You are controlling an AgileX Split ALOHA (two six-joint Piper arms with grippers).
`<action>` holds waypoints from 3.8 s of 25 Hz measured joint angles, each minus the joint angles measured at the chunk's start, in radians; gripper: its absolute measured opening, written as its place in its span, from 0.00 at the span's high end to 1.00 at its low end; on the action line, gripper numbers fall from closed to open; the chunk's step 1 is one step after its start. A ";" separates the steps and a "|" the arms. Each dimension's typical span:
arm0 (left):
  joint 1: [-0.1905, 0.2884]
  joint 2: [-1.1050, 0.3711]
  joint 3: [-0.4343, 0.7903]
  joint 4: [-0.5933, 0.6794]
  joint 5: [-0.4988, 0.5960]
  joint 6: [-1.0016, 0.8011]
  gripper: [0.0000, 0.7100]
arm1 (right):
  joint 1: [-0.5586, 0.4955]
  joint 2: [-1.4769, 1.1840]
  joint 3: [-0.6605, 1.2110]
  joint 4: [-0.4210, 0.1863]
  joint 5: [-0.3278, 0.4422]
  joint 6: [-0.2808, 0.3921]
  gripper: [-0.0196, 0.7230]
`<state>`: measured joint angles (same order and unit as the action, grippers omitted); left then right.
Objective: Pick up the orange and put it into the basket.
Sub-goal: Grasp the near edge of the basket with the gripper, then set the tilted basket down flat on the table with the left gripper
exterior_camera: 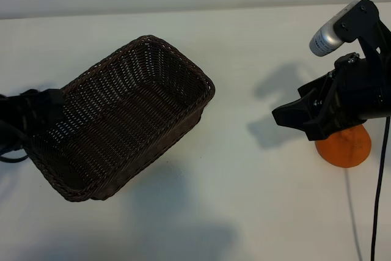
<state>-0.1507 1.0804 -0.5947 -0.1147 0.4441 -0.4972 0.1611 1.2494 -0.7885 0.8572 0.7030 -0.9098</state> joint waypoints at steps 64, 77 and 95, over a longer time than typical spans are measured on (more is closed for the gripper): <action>0.000 0.306 0.138 0.082 -0.194 -0.265 0.32 | 0.000 0.000 0.000 0.019 0.026 -0.016 0.17; -0.001 0.333 0.149 0.066 -0.265 -0.236 0.78 | 0.000 0.000 0.000 0.019 0.027 -0.015 0.17; -0.001 0.162 0.151 -0.082 -0.207 0.028 0.78 | 0.000 0.000 0.000 0.020 0.031 -0.016 0.17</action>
<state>-0.1517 1.2422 -0.4441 -0.1970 0.2367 -0.4689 0.1611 1.2494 -0.7885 0.8773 0.7339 -0.9254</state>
